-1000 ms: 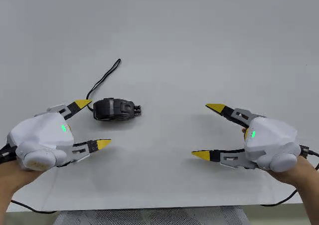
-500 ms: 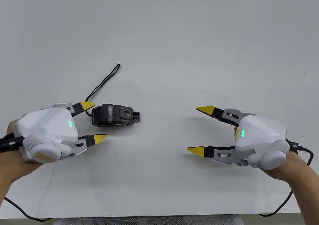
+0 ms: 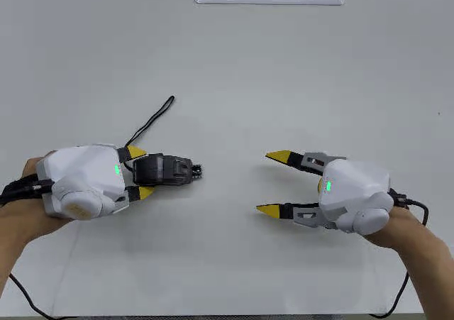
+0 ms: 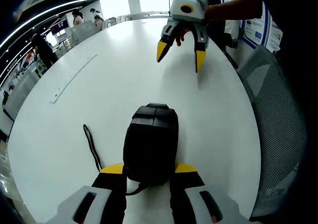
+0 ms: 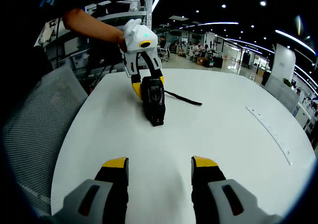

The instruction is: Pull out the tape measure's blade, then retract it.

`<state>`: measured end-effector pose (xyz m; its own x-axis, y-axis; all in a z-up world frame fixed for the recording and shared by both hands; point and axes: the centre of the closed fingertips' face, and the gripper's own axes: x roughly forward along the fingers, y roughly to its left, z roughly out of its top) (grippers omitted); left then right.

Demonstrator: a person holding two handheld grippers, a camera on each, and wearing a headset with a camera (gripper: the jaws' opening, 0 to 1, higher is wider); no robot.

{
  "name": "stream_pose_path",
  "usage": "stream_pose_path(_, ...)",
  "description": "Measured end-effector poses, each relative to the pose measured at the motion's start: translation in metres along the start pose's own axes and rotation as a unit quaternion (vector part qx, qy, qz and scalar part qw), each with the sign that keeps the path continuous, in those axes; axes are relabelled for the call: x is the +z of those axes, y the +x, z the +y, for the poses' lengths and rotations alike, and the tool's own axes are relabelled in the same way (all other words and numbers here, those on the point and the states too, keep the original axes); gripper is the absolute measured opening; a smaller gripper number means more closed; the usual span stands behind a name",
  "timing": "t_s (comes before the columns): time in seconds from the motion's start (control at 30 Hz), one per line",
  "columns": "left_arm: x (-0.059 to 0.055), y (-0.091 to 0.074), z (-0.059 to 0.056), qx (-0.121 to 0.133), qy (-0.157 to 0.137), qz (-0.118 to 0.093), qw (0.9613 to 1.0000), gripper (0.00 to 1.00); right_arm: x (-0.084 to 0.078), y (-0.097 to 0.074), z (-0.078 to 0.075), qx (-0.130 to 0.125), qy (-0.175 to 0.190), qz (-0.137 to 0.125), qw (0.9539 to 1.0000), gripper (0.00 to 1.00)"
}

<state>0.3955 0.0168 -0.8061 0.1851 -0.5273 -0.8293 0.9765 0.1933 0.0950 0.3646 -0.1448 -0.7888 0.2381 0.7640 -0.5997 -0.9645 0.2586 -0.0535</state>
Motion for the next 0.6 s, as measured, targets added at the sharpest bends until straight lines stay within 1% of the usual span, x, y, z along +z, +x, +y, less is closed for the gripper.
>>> stream_pose_path(0.23, -0.002, 0.001, 0.000, -0.007, 0.005, 0.001, 1.0000, 0.30, 0.003, 0.012, -0.001, 0.013, -0.015, 0.003, 0.9998, 0.48)
stream_pose_path(0.43, -0.004, 0.002, 0.000, -0.009, 0.003, 0.004, 0.9999, 0.29, 0.008, 0.022, -0.002, 0.022, -0.019, -0.002, 0.9996, 0.46)
stream_pose_path(0.6, -0.005, 0.002, 0.000, -0.016, 0.006, 0.009, 0.9998, 0.29, 0.009, 0.029, -0.001, 0.032, -0.024, 0.001, 0.9992, 0.44)
